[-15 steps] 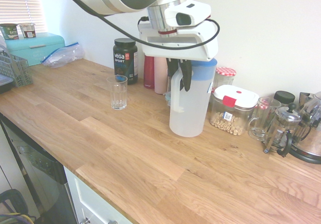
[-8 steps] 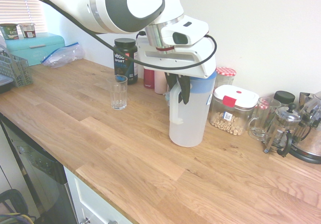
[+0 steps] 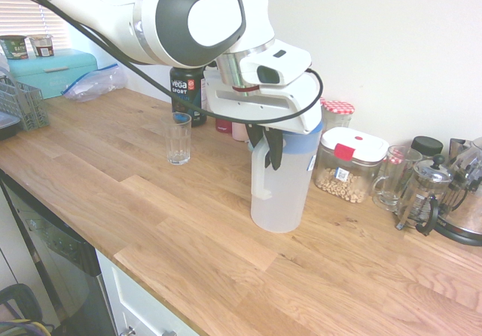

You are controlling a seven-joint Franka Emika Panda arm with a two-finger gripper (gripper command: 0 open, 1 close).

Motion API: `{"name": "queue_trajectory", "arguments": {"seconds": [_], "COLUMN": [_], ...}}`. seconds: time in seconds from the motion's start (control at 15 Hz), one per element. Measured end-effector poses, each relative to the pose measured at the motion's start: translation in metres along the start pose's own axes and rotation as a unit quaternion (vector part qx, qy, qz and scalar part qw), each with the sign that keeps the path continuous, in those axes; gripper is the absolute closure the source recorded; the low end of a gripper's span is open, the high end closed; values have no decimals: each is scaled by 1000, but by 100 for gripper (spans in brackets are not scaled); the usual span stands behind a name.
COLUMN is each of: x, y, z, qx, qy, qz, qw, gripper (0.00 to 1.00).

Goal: Pour me some water

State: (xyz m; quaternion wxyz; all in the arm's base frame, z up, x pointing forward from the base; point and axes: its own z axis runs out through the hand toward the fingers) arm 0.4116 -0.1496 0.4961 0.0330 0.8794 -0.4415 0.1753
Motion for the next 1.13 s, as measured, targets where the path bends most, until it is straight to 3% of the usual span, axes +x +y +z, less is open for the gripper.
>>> {"name": "queue_trajectory", "arguments": {"seconds": [0.73,1.13], "x": [2,-24], "y": [2,-2], "z": [-4,-70], "qx": [1,-7], "qy": [3,-88], "qz": [0,12], "qw": [1000,996], "gripper": [0,0]}}
